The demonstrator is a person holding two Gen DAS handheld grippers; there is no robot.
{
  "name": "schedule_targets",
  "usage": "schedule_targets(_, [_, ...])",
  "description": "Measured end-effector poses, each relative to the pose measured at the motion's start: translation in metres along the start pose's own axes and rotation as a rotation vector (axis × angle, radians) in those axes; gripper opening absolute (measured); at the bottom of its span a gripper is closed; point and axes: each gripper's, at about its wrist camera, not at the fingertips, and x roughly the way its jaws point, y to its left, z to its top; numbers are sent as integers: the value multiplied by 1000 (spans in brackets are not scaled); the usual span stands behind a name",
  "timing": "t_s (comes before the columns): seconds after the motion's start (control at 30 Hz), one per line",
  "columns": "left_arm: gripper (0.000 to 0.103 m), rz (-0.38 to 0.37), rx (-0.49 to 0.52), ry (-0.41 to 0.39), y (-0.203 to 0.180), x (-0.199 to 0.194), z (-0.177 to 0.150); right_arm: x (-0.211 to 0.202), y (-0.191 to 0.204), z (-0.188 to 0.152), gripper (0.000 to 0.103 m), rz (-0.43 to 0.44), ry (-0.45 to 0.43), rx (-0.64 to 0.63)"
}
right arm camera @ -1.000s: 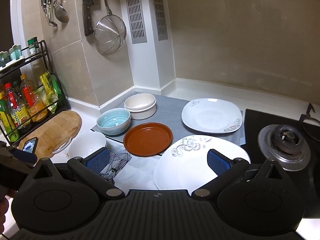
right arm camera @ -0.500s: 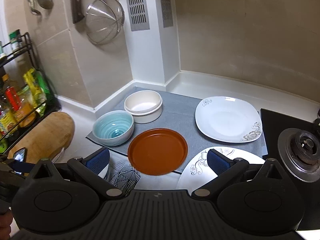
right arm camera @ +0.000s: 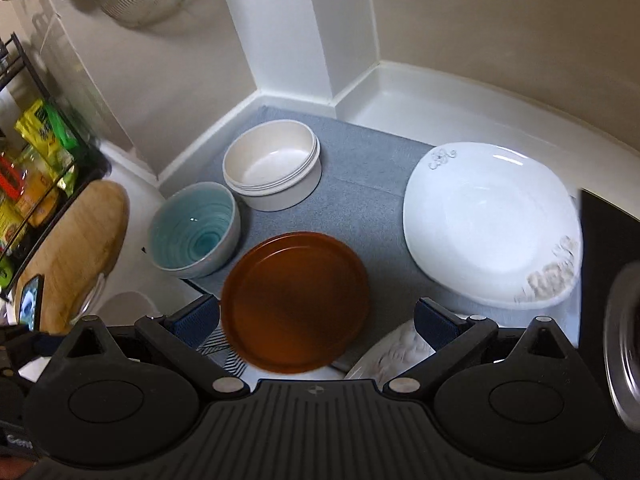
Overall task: Organize plates and bowls
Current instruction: 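Move both grippers down toward the rim of the terracotta-orange plate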
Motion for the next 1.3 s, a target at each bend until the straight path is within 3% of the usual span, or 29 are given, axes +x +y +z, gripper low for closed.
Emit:
schedule_targets(0.27, [103,-30,-157,84,-26,37,9,44,-35,35,103,161,117,-33])
schedule_targets(0.43, [103,-33,-369,159,-29,67,14,72,-36,55,103,205,143,-141])
schedule_targets(0.67, [103,-42,-562,170,-29,94,13,110,-33,66,103,199,175,-265])
schedule_targets(0.97, [103,-24,-637,198,-28,115,5,141,-32,64,103,191,221,-308])
schedule_targets(1.13, [103,-34,-670,170,-23,115,3,147,-30,62,102,180,224,-337])
schedule_targets(1.27, [102,-63,-781,122,-7,104,-10,149,-27,61,102,166,223,-373])
schedule_targets(1.3, [97,-55,-812,102,-3,100,-14,150,-26,61,102,161,222,-384])
